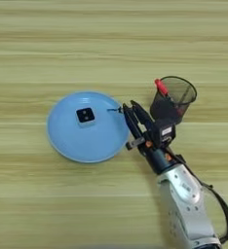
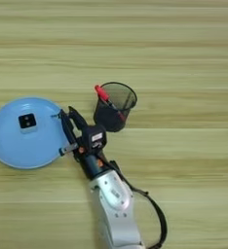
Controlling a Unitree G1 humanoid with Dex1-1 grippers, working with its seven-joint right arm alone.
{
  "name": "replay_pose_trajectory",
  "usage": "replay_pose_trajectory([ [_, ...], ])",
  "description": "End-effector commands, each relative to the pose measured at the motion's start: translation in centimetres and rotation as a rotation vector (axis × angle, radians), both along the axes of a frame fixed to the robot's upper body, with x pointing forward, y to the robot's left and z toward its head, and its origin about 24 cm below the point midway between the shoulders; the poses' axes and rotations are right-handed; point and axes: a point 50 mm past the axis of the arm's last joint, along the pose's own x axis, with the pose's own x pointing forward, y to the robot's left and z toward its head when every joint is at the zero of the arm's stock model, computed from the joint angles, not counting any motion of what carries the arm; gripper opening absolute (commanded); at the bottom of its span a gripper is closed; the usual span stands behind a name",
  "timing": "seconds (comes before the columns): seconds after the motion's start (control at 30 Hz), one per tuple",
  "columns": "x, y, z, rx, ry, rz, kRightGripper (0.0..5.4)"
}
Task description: Move the objects on the table
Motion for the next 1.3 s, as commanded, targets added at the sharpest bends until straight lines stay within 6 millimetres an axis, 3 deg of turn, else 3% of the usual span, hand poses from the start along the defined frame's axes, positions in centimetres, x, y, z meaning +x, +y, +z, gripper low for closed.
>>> replay_pose_trajectory([
  [0.03,0.5,0.6,0.5,0.012,-0.017,0.018,0.79],
  [0.37,0.4,1.4,-2.0,0.014,0.112,0.051,0.79],
  [1.07,0.5,1.5,-1.5,-0.007,0.08,0.069,0.79],
  [1.1,0.5,1.5,-1.5,-0.008,0.078,0.067,1.15],
  [1.3,0.7,1.4,-1.4,-0.013,0.071,0.06,1.86],
])
